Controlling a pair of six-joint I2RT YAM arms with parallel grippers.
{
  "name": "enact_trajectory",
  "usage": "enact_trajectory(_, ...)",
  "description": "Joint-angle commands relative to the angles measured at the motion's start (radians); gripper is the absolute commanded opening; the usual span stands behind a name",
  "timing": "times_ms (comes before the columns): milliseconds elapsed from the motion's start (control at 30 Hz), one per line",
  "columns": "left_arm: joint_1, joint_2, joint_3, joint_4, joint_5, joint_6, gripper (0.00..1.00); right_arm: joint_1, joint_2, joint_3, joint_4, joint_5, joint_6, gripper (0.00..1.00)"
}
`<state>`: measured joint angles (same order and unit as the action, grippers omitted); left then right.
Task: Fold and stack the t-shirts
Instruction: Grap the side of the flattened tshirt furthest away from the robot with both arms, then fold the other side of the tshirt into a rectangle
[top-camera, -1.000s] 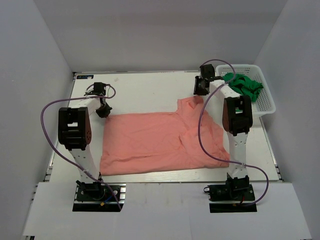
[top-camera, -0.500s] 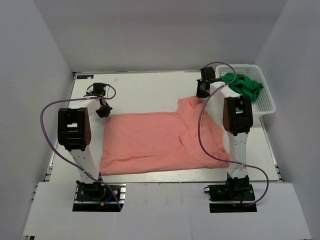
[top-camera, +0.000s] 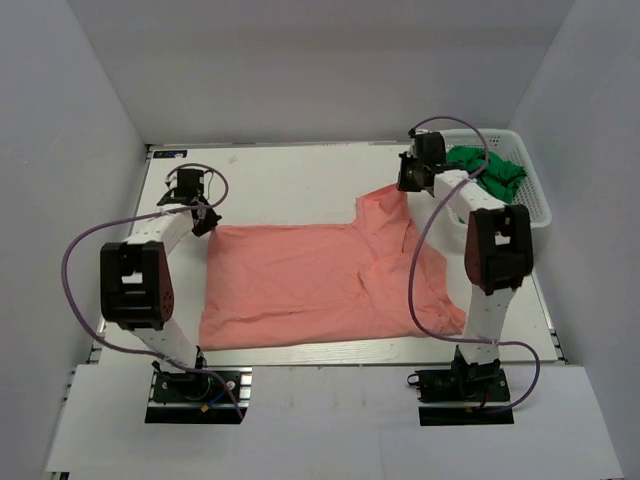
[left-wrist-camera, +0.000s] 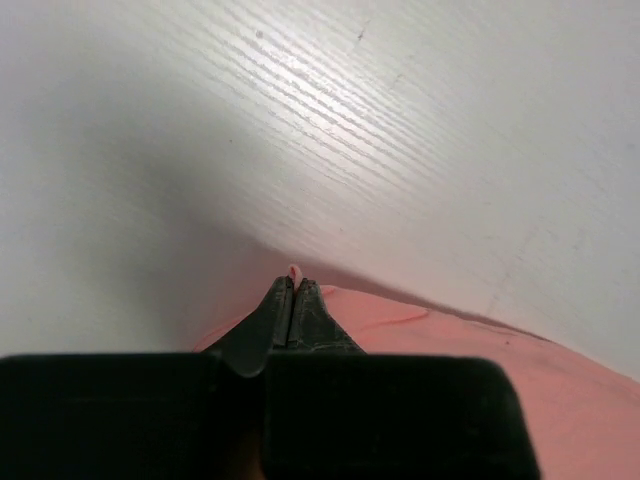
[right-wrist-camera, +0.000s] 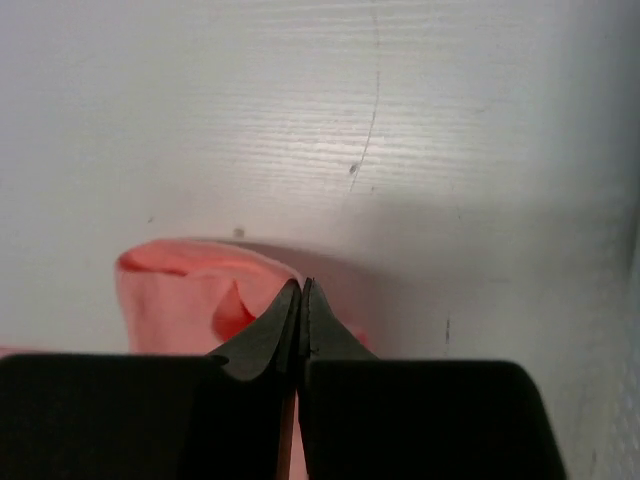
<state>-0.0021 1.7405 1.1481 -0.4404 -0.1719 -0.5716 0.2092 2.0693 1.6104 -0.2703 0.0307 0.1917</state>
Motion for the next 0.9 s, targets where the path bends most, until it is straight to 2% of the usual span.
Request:
enact_trajectory(0,-0.01,-0.162,-0.054,0.028,0.008,0.018,0.0,-0.002,-0.201,-0.15,0.134,-0.087,-0.032,0.0)
enact_trajectory(200,-0.019,-0.297,-0.158,0.019,0.008,-0.023,0.0,-0.002,-0.467,-0.445,0.189,-0.107,-0.048,0.0)
enact_trajectory(533,-0.019,-0.582,-0.349,-0.092,-0.026,-0.137,0.0,-0.002,-0.9,-0.785,0.128,-0.035,-0.035,0.0)
enact_trajectory(733,-0.019,-0.677,-0.404,-0.133,-0.015,-0.172,0.0,0.001,-1.109,-0.894,0.041,0.012,-0.009,0.0)
enact_trajectory(867,-0.019,-0.7,-0.413,-0.225,-0.109,-0.246,0.0,-0.002,-1.189,-0.92,-0.038,0.026,0.017,0.0)
